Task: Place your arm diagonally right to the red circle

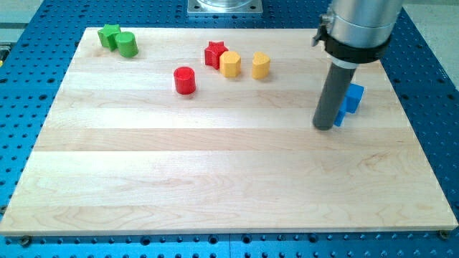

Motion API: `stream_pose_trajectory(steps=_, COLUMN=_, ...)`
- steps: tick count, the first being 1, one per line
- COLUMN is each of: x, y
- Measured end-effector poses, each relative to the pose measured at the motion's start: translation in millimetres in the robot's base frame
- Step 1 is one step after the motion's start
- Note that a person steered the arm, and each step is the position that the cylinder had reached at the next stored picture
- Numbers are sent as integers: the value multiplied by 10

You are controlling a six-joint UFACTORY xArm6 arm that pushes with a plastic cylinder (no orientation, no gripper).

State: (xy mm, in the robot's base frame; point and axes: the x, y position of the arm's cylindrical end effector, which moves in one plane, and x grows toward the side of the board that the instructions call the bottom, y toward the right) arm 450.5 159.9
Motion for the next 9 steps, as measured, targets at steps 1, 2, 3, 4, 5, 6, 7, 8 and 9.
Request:
stream_pose_trajectory(steps=1, x=199, y=-329)
stream_pose_trajectory(steps=2, x=203, y=-479)
stream_pose_trajectory(steps=3, x=203, y=-539)
stream_pose_trajectory(steps=4, x=203, y=-558)
stream_pose_trajectory(steps=5, x=93, y=-667)
stream_pose_trajectory(steps=6, x=81, y=-667)
stream_pose_trajectory(steps=7, x=76, y=-667)
stream_pose_trajectory(steps=8, x=76, y=-667)
stream_pose_trajectory(steps=9, x=76, y=-675)
